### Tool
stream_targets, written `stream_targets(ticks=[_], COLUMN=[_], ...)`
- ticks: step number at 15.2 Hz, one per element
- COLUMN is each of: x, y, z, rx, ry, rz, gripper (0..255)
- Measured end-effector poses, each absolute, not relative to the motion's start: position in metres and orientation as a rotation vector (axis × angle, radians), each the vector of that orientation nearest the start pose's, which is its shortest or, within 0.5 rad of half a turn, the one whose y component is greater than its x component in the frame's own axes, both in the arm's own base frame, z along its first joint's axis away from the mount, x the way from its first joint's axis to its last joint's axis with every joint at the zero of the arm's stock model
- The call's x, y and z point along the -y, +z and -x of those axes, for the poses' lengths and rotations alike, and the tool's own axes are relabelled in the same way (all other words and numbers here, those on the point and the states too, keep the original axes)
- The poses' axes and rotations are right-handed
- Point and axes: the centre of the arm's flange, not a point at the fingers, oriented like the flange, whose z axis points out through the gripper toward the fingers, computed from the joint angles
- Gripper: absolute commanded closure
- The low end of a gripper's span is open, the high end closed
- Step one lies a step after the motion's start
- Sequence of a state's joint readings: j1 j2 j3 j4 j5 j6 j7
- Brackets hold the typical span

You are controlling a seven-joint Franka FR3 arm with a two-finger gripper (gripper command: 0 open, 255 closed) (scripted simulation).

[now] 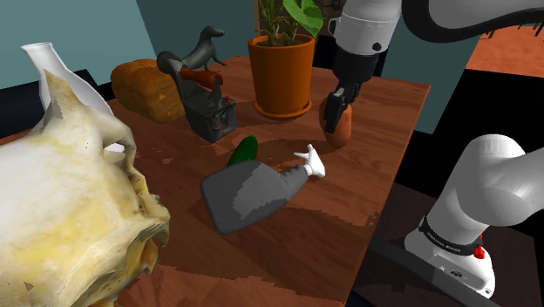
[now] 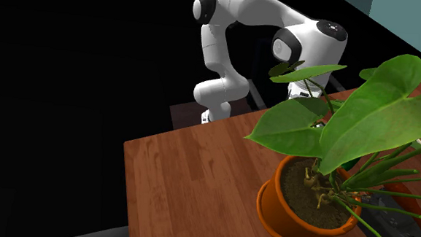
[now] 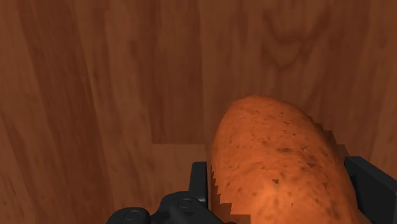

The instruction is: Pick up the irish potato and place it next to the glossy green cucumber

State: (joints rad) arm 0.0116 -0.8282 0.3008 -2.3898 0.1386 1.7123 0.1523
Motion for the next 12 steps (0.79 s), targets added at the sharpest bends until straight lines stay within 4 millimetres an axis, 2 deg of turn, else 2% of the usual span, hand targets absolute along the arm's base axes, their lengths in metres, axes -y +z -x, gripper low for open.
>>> stream_targets(ticks=[1, 2, 8, 12], x=[-0.136, -0.136, -0.135, -0.138], y=[0.585, 0.585, 0.579, 0.619], z=[-0.293, -0.293, -0.293, -0.289], rx=[0.111, 0.110, 0.109, 0.109], ry=[-0.223, -0.223, -0.199, -0.201], rz=[3.189, 3.189, 3.194, 3.194], gripper=[255, 0, 0, 0])
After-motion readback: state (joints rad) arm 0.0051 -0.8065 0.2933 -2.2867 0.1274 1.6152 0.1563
